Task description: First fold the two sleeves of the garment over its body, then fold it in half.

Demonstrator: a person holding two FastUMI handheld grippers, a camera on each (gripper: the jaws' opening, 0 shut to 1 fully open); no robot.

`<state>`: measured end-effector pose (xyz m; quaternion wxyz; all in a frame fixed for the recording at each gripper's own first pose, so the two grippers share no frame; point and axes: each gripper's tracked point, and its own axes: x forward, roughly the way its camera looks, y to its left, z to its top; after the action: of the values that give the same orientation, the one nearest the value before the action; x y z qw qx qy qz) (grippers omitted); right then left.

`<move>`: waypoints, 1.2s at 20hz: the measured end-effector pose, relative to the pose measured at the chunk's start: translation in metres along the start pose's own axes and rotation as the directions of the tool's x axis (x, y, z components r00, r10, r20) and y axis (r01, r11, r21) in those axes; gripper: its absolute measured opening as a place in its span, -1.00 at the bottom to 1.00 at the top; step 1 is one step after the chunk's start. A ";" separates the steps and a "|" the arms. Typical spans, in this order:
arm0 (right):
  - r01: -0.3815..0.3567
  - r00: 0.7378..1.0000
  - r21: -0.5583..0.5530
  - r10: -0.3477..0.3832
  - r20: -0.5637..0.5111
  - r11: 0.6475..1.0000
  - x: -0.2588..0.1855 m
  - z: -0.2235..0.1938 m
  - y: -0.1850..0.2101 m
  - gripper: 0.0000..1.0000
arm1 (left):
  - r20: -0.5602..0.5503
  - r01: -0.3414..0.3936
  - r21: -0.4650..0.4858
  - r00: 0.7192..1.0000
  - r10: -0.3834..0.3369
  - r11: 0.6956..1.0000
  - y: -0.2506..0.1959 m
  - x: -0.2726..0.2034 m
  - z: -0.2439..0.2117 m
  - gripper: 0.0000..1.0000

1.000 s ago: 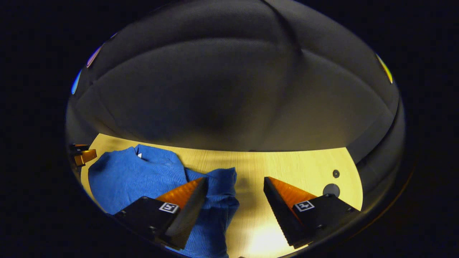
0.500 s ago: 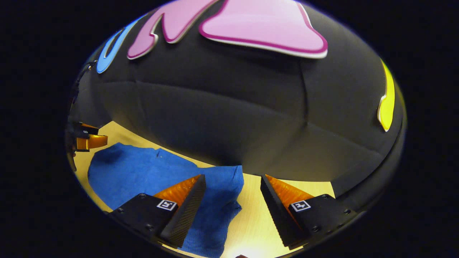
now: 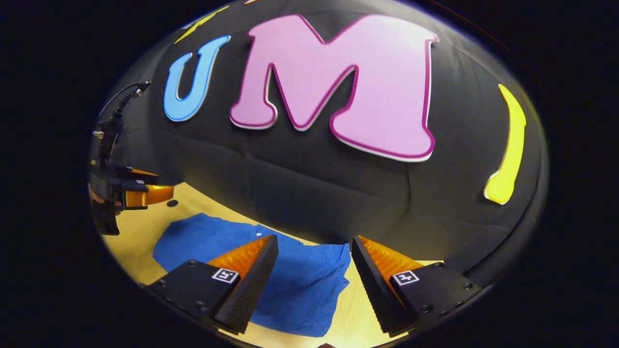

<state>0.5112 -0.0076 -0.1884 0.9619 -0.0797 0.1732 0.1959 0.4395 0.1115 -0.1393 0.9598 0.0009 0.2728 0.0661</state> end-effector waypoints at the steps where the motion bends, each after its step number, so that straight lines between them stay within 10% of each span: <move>1: 0.004 1.000 0.003 -0.004 0.017 1.000 -0.011 0.006 0.001 0.97 | 0.026 -0.005 0.010 1.000 0.005 1.000 0.000 -0.016 0.005 0.65; 14: 0.099 0.943 0.007 -0.096 0.319 0.995 -0.250 0.077 0.021 0.94 | 0.362 0.044 0.005 0.931 -0.043 0.999 -0.054 -0.266 0.006 0.61; 24: 0.120 0.923 0.022 -0.120 0.365 0.992 -0.442 0.075 0.085 0.92 | 0.407 0.012 -0.048 0.914 0.009 0.999 -0.036 -0.441 -0.059 0.60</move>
<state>0.1176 -0.0677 0.0349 0.9875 -0.0527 -0.0139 0.1480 0.0417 0.0176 0.0405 0.9953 -0.0092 0.0656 0.0704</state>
